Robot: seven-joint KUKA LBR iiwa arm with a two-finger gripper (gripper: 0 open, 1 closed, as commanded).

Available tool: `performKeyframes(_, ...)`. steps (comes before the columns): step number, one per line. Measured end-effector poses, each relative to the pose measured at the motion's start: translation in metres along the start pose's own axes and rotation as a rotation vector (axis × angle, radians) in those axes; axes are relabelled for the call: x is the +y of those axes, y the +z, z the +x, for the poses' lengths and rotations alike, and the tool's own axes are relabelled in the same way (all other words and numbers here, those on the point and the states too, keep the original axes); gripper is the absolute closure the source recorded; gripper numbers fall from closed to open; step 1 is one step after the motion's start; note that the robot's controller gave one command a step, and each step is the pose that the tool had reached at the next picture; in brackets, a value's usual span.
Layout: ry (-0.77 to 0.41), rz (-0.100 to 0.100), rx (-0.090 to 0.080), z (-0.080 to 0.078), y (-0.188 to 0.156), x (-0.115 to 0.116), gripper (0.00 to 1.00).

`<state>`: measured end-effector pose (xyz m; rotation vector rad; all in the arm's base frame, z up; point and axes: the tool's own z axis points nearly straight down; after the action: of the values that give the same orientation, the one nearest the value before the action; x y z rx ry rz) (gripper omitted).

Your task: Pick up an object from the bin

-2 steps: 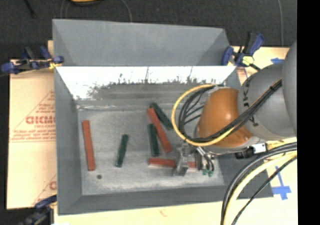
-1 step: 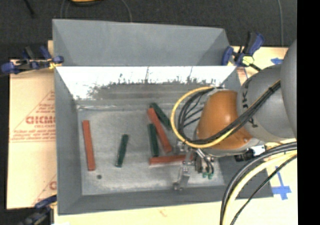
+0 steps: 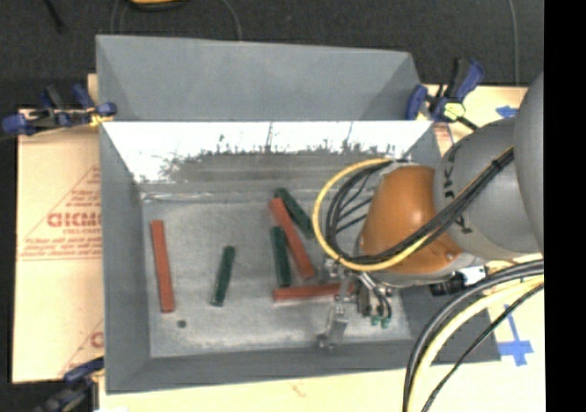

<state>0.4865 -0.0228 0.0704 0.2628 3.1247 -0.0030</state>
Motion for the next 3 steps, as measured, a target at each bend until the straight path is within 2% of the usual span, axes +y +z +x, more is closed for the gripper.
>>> performKeyframes(1,0.085,-0.002,0.003,-0.029,-0.01,0.033,1.0)
performKeyframes(2,0.084,-0.002,0.003,-0.029,-0.01,0.033,1.0)
performKeyframes(3,0.067,-0.002,0.008,-0.055,-0.047,0.038,1.0)
